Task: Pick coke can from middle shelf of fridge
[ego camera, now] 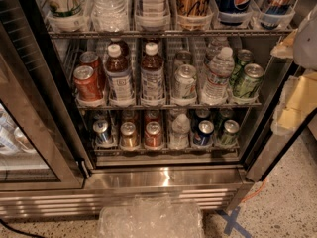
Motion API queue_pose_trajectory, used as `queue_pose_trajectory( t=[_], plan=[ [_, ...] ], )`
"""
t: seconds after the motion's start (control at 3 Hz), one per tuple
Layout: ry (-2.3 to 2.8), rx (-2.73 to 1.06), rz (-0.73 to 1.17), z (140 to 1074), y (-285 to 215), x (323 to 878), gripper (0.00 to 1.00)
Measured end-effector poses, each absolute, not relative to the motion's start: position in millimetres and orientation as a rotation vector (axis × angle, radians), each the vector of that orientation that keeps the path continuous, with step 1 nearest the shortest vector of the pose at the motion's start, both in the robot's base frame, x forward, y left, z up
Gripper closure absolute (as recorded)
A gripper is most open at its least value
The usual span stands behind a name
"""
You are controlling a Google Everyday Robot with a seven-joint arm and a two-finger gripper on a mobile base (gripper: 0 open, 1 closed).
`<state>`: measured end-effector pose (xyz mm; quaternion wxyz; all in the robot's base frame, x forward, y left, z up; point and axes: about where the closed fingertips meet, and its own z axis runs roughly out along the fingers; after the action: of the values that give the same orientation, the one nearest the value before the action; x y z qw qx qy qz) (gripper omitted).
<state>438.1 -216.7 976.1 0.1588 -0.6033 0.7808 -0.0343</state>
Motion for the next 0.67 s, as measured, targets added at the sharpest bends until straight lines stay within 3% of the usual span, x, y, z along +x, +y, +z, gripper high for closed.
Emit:
queue_pose_trajectory(
  t=[0.67],
  plan=[
    [2.225, -1.649, 0.016, 962.3, -190.7, 433.9, 0.0]
  ],
)
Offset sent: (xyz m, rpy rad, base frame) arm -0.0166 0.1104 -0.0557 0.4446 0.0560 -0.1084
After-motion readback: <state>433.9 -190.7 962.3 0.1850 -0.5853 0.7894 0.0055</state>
